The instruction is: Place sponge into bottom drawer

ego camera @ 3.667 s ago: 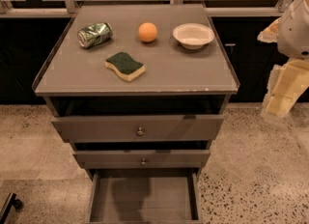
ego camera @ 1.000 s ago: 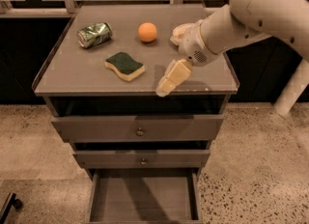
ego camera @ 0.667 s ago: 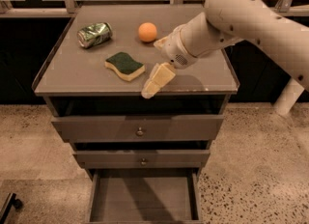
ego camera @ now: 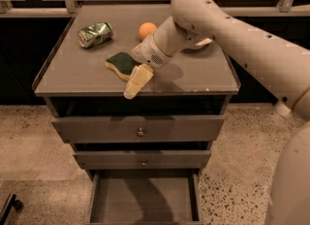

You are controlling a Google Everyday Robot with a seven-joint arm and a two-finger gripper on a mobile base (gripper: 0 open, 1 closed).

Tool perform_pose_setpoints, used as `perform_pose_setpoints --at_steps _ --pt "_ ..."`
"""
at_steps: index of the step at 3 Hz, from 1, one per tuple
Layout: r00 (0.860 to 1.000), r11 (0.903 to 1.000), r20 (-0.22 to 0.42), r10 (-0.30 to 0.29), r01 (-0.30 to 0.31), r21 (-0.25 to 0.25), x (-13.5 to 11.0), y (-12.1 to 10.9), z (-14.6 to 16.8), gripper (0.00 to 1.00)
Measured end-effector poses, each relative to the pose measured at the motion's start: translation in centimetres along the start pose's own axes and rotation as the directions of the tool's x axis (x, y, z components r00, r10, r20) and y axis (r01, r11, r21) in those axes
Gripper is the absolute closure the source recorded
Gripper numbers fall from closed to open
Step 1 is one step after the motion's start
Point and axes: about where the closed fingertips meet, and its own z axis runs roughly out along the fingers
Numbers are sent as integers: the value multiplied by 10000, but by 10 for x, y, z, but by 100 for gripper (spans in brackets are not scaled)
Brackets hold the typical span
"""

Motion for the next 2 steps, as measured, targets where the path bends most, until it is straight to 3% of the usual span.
perform_pose_setpoints --at_steps 1,2 --pt "9997 9992 -182 -186 179 -365 -8 -12 21 0" --pt "9996 9990 -161 -225 218 -385 -11 -13 22 18"
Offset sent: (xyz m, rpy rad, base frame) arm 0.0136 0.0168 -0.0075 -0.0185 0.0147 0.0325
